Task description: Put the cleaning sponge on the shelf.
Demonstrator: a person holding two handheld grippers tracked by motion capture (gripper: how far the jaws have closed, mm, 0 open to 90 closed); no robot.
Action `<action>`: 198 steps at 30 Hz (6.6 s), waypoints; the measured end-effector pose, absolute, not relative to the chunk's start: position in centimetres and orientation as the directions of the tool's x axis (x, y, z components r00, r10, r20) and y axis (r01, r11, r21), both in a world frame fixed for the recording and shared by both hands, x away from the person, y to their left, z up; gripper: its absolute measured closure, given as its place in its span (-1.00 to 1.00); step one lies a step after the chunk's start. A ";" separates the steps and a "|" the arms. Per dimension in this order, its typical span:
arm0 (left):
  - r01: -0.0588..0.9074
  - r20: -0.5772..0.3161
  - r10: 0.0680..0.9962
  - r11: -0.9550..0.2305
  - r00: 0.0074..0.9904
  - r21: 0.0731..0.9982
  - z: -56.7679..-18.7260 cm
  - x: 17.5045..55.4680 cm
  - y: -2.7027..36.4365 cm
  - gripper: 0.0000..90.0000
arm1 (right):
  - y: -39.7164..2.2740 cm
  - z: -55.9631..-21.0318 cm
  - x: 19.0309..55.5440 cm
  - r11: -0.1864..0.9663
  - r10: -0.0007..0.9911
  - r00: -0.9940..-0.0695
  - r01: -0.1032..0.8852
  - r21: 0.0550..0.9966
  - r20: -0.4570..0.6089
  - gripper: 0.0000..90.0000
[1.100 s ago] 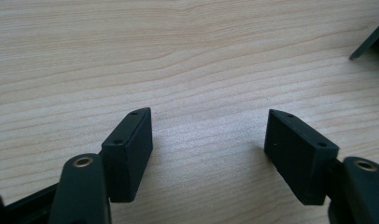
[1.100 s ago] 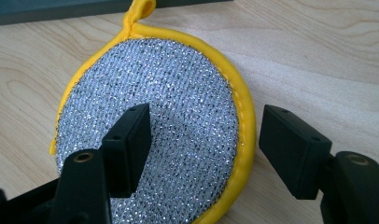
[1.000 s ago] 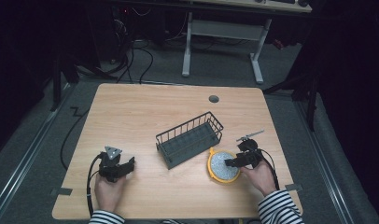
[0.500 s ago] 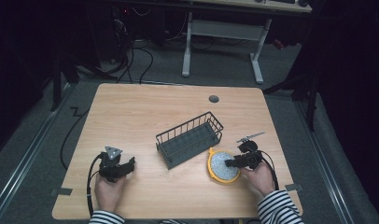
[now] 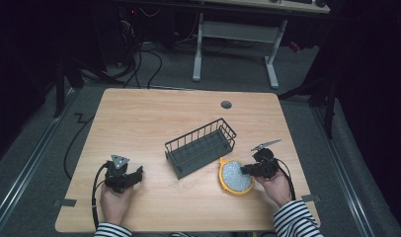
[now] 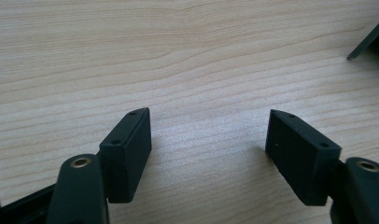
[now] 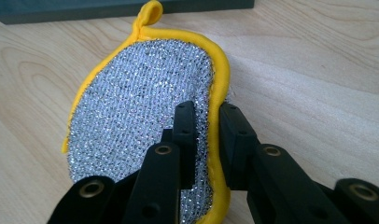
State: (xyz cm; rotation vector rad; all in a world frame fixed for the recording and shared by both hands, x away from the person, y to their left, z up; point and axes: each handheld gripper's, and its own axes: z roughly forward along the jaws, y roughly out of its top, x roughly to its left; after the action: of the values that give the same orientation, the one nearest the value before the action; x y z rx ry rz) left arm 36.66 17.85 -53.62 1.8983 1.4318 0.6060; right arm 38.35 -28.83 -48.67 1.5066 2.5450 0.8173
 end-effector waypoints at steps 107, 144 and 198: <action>0.640 -0.011 0.955 -0.190 0.296 0.744 -53.6 36.5 17.6 -0.27 | -20.9 -40.5 49.0 0.408 0.798 -0.597 0.631 0.660 0.077 0.67; 0.639 -0.011 0.955 -0.191 0.298 0.745 -53.6 36.5 17.5 -0.28 | -21.8 -41.1 47.3 0.421 0.789 -0.610 0.621 0.661 0.071 0.03; 0.639 -0.023 0.951 -0.189 0.307 0.746 -53.6 36.5 17.6 -0.29 | -32.6 -39.3 36.0 0.224 0.870 -0.478 0.607 0.762 0.125 0.04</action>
State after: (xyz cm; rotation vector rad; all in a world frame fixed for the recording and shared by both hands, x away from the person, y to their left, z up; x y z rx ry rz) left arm 36.53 17.59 -53.63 1.9165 1.4102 0.6054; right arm 36.03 -32.57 -39.32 1.3750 2.1758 1.1185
